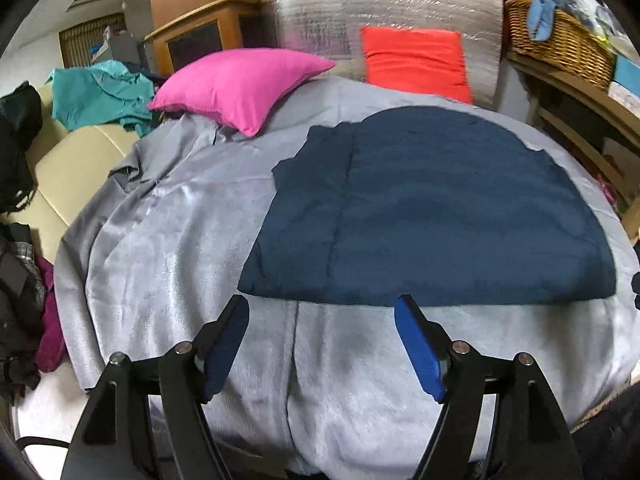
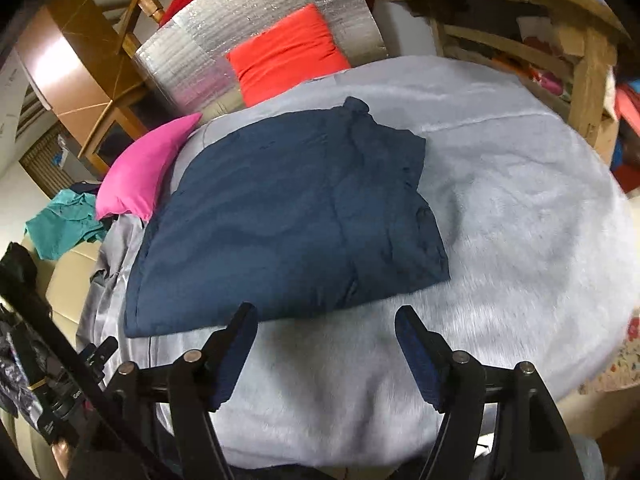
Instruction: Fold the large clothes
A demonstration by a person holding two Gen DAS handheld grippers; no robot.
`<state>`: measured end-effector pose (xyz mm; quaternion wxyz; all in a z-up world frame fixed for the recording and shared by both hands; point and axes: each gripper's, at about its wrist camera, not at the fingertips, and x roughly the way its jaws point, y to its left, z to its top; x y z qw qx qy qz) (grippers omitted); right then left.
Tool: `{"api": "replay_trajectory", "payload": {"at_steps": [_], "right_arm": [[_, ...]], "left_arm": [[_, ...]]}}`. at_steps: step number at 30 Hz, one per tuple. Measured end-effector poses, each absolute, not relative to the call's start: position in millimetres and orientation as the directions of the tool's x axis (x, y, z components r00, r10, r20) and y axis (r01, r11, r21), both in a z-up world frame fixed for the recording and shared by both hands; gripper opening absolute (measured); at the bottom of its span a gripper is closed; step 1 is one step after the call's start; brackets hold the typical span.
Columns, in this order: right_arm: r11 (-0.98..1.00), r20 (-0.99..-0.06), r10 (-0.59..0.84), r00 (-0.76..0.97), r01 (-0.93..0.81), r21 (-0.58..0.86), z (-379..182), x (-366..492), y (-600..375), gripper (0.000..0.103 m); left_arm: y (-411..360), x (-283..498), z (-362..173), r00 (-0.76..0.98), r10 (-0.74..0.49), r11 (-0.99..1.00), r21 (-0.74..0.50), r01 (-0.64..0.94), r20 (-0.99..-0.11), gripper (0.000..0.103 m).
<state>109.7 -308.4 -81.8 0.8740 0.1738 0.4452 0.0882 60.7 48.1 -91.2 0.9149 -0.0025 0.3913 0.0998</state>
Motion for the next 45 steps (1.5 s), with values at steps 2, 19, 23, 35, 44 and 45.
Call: {"api": "replay_trajectory", "payload": {"at_steps": [2, 19, 23, 35, 44, 45], "right_arm": [[0.94, -0.744, 0.278, 0.608, -0.014, 0.34, -65.6, 93.3, -297.0, 0.076], [0.977, -0.699, 0.14, 0.701, 0.017, 0.213, 34.1, -12.8, -264.5, 0.084], [0.979, -0.676, 0.136, 0.724, 0.007, 0.206, 44.2, -21.8, -259.8, 0.085], [0.976, -0.67, 0.145, 0.728, 0.006, 0.217, 49.2, -28.6, -257.7, 0.085], [0.979, -0.672, 0.143, 0.726, -0.004, 0.203, 49.9, -30.2, -253.7, 0.085], [0.98, -0.674, 0.14, 0.725, -0.002, 0.201, 49.3, -29.8, -253.6, 0.085]], "left_arm": [[41.1, 51.2, -85.9, 0.685, 0.17, 0.982, 0.067, -0.175, -0.709, 0.077], [10.5, -31.3, -0.1, 0.747, 0.115, 0.991, 0.028, -0.129, -0.655, 0.086], [2.8, -41.6, 9.4, 0.763, 0.131, 0.99, 0.048, -0.13, -0.632, 0.086], [-3.7, -45.8, 12.6, 0.759, 0.136, 0.99, 0.058, -0.128, -0.637, 0.086], [-4.0, -46.0, 10.8, 0.754, 0.137, 0.99, 0.059, -0.13, -0.643, 0.086], [-4.0, -45.8, 10.0, 0.752, 0.138, 0.99, 0.06, -0.13, -0.644, 0.086]]}}
